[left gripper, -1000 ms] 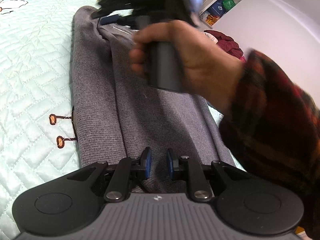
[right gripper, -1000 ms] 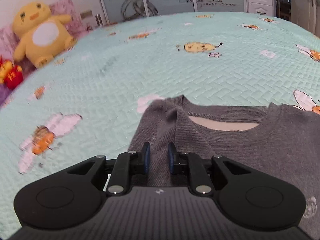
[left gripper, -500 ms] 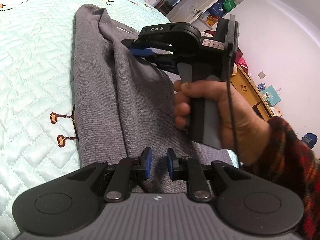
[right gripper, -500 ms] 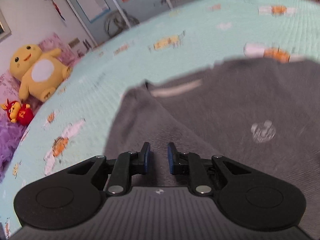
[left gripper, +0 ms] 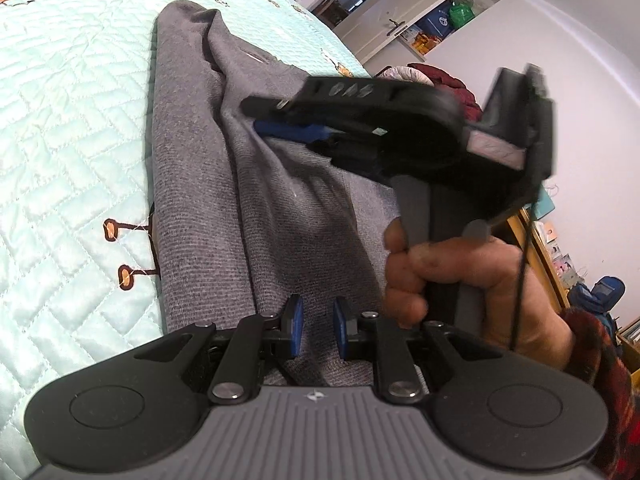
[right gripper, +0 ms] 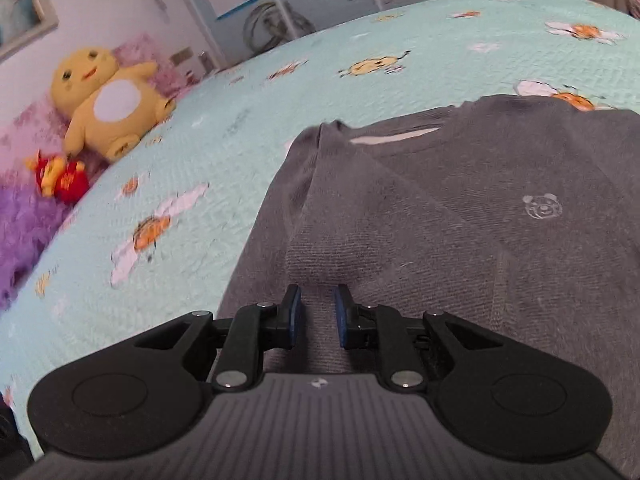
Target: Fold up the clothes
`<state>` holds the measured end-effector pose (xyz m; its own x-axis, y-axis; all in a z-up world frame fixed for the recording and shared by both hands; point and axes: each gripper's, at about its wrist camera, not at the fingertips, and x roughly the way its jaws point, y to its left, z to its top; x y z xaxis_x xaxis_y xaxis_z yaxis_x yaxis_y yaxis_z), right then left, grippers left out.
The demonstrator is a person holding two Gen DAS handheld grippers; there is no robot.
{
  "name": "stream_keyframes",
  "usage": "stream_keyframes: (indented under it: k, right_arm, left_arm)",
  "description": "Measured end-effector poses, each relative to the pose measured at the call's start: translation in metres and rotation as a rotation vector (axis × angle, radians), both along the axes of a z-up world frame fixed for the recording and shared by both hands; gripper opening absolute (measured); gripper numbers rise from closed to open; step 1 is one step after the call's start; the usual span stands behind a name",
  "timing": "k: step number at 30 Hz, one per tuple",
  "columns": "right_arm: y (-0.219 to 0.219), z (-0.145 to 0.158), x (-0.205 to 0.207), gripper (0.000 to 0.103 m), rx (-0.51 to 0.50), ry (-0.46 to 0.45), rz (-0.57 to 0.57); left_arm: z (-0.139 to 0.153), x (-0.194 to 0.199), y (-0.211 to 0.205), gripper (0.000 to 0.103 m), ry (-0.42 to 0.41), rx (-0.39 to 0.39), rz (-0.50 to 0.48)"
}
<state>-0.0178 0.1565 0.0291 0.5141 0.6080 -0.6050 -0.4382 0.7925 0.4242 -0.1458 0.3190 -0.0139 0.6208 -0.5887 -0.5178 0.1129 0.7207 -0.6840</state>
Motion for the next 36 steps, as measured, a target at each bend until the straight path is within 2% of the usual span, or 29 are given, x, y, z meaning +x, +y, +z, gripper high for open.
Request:
stream_keyframes:
  k: [5,6,9,13,18,20,21,22,27,28,32,33,36]
  right_arm:
    - [0.004,0.012,0.001,0.019,0.060,-0.039,-0.014]
    - [0.010,0.007,0.006,0.018,0.022,-0.032,-0.009]
    - [0.026,-0.002,0.013,0.008,-0.086,-0.040,0.008]
    - [0.041,0.006,0.004,0.010,-0.212,-0.105,0.027]
    - [0.060,0.028,-0.011,0.012,-0.194,-0.247,0.105]
    - [0.072,0.010,0.004,0.012,-0.300,-0.208,0.102]
    - [0.071,-0.006,0.015,0.006,-0.321,-0.160,0.101]
    - [0.064,-0.011,0.019,0.000,-0.274,-0.172,0.090]
    - [0.066,-0.008,0.021,0.000,-0.254,-0.136,0.087]
    - [0.067,-0.008,0.020,0.005,-0.251,-0.131,0.089]
    - [0.071,-0.006,0.019,0.008,-0.238,-0.110,0.096]
    - [0.072,-0.005,0.019,0.003,-0.236,-0.107,0.098]
    - [0.077,0.002,0.017,0.003,-0.257,-0.116,0.100]
  left_arm:
    - [0.001,-0.001,0.000,0.020,0.000,-0.002,0.000]
    - [0.001,0.000,0.000,0.020,0.001,-0.004,0.000]
    - [0.000,0.000,0.001,0.020,0.005,-0.011,0.001]
    - [0.001,-0.004,0.002,0.020,0.006,-0.017,0.000]
    - [0.002,-0.008,0.002,0.020,0.005,-0.017,0.001]
    - [0.002,-0.008,0.001,0.020,0.005,-0.013,0.002]
    - [0.002,-0.009,0.001,0.020,0.005,-0.013,0.000]
    - [0.002,-0.009,0.001,0.020,0.006,-0.013,-0.001]
    - [0.002,-0.011,0.004,0.020,0.008,-0.023,-0.001]
    - [0.001,-0.010,0.004,0.020,0.009,-0.024,0.000]
    - [0.000,-0.009,0.003,0.020,0.008,-0.025,0.001]
    - [-0.001,-0.008,0.003,0.020,0.008,-0.027,0.001]
    - [-0.001,-0.011,0.003,0.020,0.008,-0.029,0.003]
